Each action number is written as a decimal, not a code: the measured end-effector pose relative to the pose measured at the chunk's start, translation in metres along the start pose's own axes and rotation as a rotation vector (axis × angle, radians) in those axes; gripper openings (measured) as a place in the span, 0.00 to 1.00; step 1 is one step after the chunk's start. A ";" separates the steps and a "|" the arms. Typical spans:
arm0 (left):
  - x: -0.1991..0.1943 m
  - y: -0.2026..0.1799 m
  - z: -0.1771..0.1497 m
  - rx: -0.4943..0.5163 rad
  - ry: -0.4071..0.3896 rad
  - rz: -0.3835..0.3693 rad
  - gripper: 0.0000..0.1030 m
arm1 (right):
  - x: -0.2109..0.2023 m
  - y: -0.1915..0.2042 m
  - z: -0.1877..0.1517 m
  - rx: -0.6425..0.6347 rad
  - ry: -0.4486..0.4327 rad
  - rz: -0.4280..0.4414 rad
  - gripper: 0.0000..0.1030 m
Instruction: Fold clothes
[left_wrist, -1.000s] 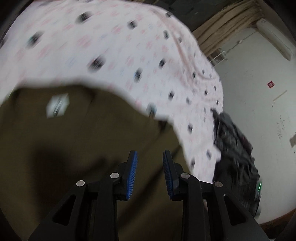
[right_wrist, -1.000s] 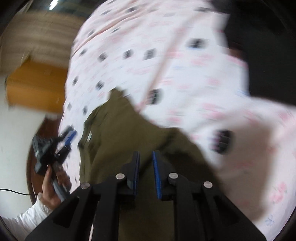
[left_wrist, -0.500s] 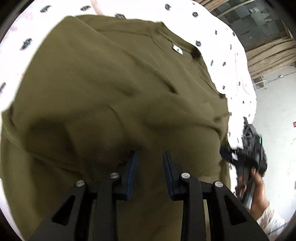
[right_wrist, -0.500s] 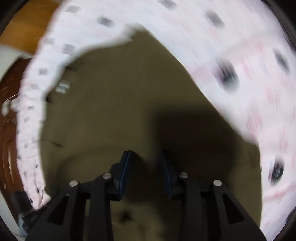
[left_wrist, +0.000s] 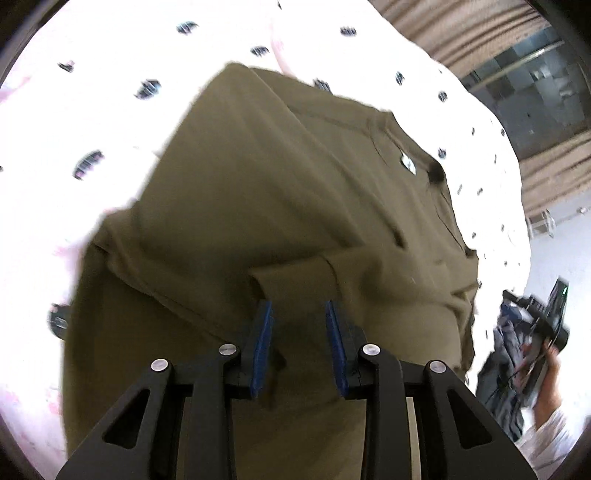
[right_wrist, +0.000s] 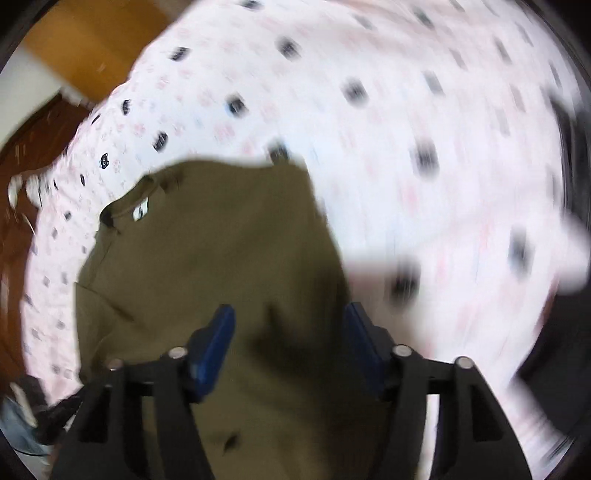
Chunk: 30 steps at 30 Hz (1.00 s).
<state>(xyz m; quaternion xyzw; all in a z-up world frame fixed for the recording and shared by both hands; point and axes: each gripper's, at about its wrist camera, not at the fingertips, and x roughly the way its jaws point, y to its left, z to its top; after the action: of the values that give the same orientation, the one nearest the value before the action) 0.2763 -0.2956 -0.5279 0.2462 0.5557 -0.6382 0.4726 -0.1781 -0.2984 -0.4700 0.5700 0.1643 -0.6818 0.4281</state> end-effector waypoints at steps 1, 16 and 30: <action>-0.001 0.004 0.002 -0.010 -0.016 0.017 0.26 | 0.004 0.007 0.021 -0.044 0.007 -0.037 0.63; 0.014 0.029 -0.012 -0.124 -0.030 0.014 0.27 | 0.091 -0.008 0.099 0.018 0.302 -0.173 0.44; 0.013 0.033 -0.016 -0.157 -0.033 -0.011 0.27 | 0.088 -0.011 0.114 0.205 0.406 -0.123 0.34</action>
<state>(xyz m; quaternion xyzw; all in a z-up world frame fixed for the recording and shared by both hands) 0.2959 -0.2824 -0.5587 0.1947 0.5976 -0.5993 0.4958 -0.2575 -0.4077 -0.5201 0.7249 0.2116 -0.5910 0.2837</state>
